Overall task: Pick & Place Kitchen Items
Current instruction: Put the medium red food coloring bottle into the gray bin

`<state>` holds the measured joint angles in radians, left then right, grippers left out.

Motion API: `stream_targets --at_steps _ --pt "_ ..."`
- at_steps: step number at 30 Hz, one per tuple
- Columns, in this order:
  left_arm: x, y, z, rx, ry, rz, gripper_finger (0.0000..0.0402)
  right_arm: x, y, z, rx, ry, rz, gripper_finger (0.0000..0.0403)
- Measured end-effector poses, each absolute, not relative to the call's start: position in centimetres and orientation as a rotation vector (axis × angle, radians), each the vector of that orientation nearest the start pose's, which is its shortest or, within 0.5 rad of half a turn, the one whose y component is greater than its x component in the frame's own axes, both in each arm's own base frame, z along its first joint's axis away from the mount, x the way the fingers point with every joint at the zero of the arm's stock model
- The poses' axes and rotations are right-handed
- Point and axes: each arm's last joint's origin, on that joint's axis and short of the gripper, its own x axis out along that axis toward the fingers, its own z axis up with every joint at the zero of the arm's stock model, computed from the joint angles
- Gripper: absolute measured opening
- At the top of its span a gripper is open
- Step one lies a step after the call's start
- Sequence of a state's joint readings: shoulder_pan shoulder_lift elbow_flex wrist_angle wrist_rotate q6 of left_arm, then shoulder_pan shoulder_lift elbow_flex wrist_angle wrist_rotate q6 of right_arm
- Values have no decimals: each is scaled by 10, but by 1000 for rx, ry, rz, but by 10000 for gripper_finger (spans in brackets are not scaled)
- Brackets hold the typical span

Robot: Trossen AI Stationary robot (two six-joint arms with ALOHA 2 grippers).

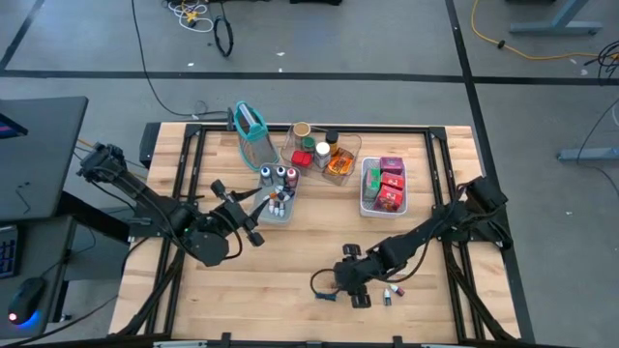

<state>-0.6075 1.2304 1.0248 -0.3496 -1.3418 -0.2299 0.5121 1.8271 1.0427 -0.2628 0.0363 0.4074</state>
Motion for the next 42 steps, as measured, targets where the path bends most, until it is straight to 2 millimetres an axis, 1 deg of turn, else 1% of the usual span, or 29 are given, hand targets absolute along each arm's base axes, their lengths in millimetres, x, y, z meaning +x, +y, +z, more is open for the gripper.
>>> stream_targets --at_steps 4,8,11,16,20,24,29,30,32,35,37,39,42 --pt "219 -118 322 252 233 742 153 297 166 127 55 1057 235 198" --pt "219 -118 322 274 241 742 153 294 163 118 60 980 248 198" --pt "219 -117 322 294 240 759 153 295 163 112 57 919 240 197" --pt "218 -117 323 304 232 788 153 301 160 103 63 896 221 187" --pt "218 -117 323 305 231 791 153 303 158 97 38 894 208 168" --pt "218 -117 323 305 231 791 153 304 157 97 -35 877 196 135" --pt "218 -117 323 305 231 791 153 312 150 98 -25 825 177 95" --pt "218 -117 323 306 232 791 153 315 146 99 -24 804 169 90" --pt "218 -117 323 311 233 792 153 322 136 101 -55 737 91 86" --pt "218 -117 323 311 232 796 153 339 116 114 -95 559 -63 88" --pt "219 -116 323 309 232 801 153 350 98 124 -101 451 -170 91" --pt "219 -115 323 309 233 805 153 360 78 135 -72 335 -247 91" --pt "221 -112 323 308 235 816 153 372 46 157 -2 110 -273 91"
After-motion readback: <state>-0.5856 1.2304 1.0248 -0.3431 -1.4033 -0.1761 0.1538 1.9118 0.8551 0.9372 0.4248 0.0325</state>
